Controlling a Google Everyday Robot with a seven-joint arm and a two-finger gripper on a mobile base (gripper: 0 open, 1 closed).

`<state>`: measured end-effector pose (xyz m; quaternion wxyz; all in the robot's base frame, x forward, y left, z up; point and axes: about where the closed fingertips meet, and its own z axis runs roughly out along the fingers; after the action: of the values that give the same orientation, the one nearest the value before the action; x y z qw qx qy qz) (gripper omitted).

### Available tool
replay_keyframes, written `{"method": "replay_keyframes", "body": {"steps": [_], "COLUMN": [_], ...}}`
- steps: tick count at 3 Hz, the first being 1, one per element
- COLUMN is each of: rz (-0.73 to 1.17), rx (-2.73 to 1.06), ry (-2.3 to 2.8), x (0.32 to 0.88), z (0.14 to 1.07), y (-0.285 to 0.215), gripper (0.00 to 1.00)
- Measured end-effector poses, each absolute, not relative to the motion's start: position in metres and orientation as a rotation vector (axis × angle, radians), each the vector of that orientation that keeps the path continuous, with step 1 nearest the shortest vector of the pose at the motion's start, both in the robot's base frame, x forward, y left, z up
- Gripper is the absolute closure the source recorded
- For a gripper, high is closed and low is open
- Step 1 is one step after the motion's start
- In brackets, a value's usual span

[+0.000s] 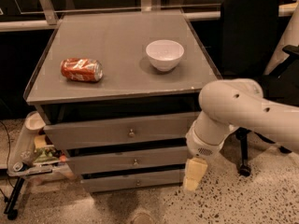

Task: Open middle drawer

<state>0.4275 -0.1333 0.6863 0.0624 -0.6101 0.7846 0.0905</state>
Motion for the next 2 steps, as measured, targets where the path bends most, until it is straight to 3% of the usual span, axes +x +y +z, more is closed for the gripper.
{"method": "replay_keyframes", "body": {"steps": [2], "rz": [0.355], "rx": [-1.828], "ry": [2.423], "x": [0.4334], "z": [0.6413], "y": [-0.1242], "gripper": [0.0]}}
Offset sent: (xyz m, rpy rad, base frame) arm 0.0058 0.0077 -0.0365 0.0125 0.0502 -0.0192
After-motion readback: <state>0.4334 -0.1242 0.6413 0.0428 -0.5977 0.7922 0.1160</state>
